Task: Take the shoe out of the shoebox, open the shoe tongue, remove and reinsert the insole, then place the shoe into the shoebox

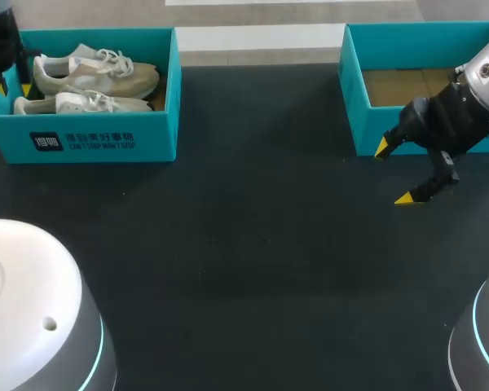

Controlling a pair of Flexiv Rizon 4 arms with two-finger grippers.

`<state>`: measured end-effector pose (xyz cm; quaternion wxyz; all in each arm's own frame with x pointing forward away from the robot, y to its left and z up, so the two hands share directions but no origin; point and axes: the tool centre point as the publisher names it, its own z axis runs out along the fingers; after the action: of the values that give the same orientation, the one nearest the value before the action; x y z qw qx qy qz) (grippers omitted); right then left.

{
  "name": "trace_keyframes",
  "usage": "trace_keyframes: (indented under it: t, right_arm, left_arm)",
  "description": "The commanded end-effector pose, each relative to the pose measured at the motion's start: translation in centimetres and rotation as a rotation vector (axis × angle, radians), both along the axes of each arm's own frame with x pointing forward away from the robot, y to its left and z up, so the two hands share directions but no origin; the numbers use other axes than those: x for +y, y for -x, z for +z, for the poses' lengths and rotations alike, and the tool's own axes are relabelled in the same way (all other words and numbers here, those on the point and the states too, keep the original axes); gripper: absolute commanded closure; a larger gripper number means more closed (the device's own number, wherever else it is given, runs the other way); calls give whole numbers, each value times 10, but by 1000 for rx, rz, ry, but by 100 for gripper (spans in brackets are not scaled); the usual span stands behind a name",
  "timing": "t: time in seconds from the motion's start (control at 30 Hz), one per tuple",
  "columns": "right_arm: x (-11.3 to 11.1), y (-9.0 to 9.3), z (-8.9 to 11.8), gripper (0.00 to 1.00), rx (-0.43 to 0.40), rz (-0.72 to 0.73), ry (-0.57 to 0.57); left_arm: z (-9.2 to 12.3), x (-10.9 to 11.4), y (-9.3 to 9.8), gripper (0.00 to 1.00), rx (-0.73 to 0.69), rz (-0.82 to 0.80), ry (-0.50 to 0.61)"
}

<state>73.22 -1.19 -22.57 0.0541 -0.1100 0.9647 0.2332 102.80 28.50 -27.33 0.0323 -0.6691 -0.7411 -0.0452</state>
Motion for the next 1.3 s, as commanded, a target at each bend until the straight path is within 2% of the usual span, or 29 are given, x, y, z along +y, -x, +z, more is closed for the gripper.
trace_keyframes:
  t: [0.03,0.33,0.47,0.83,1.3]
  right_arm:
    - [1,0,-1,0,-1,-2,3]
    - [1,0,-1,0,-1,-2,3]
    - [1,0,-1,0,-1,-2,3]
    - [1,0,-1,0,-1,-2,3]
    - [1,0,-1,0,-1,-2,3]
  left_arm:
    - [-2,5,0,54,5,-3,-7]
    - [-31,25,-1,52,35,5,-5]
    - [-40,25,-3,53,39,7,11]
    - [-42,18,-6,53,36,-14,13]
    - [-58,10,-13,49,26,-30,20]
